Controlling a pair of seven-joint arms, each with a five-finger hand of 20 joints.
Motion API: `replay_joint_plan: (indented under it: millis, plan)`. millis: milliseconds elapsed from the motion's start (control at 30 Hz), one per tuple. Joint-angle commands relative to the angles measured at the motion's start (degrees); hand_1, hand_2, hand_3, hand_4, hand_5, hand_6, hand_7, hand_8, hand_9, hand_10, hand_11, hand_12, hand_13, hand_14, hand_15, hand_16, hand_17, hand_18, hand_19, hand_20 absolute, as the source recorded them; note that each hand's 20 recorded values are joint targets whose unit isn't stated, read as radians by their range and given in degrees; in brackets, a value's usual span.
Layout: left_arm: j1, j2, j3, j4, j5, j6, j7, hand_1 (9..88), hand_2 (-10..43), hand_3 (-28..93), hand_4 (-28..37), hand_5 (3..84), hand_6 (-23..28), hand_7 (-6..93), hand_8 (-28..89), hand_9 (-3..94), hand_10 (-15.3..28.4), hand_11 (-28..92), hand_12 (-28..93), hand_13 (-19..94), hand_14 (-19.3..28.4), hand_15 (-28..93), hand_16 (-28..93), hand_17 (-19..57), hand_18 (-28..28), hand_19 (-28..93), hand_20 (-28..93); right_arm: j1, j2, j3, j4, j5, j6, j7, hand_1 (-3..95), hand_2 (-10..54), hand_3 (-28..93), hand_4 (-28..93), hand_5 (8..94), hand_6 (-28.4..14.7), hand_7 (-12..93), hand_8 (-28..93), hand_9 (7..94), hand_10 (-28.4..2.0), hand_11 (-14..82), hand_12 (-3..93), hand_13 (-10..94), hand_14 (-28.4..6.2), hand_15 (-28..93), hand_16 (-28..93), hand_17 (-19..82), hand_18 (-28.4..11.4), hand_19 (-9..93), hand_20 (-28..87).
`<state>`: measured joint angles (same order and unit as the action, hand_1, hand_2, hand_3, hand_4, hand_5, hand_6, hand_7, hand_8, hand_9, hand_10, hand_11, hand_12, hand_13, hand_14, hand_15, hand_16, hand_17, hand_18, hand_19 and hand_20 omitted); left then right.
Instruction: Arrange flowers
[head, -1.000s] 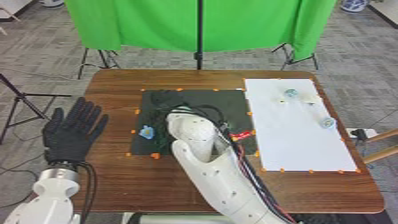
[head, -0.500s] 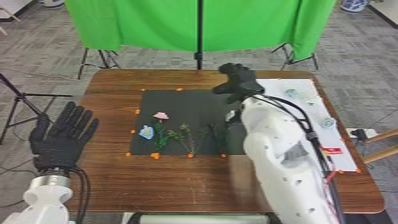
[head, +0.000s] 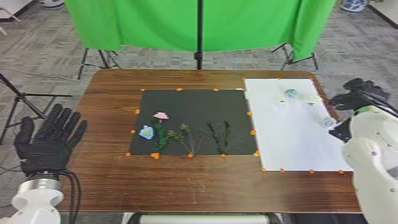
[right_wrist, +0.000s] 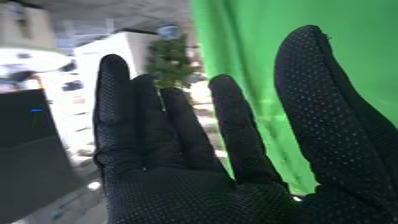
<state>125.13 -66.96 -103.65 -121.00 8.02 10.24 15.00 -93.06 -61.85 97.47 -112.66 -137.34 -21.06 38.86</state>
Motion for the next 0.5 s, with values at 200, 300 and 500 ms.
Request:
replay_joint_plan:
  millis: [200,300,500]
  plan:
    - [1.01,-0.47,0.22,-0.02,0.74,0.28,0.11,23.6,13.6,74,-28.1,45.8,8.9,12.0,-8,41.3,14.9,22,15,32,15.3,40,-2,-3.7,14.9,32,20,-0.67,-1.54,-0.08,6.32,1.18,-1.83,-2.53,50.1,-9.5,77,-28,43.7,-7.7,12,-10,34.6,-20.6,8.2,15.2,28,-20.5,28,15,15,-21.6,61,20]
    - [1.44,-0.45,0.44,-0.13,0.52,0.79,-0.27,24.8,13.2,76,-26.4,45.8,8.9,12.1,-8,41.3,14.9,22,15,32,15.2,40,-2,-3.8,14.9,32,20,2.04,-1.22,-2.3,11.23,1.81,-0.46,-1.46,49.9,-9.5,76,-28,45.8,-7.0,13,-10,36.8,-20.1,9.1,15.2,30,-19.5,29,15,16,-21.1,62,21]
    - [1.4,-0.77,0.53,-0.23,0.62,1.2,-0.19,25.4,13.2,76,-25.4,45.8,8.8,12.2,-8,41.1,14.8,22,15,32,15.2,40,-2,-3.8,15.0,32,20,1.94,-1.33,-3.69,13.86,0.03,2.5,-1.02,51.6,-9.5,73,-28,48.1,-6.3,15,-12,40.6,-18.7,12.2,15.0,34,-18.0,33,15,20,-21.1,67,23]
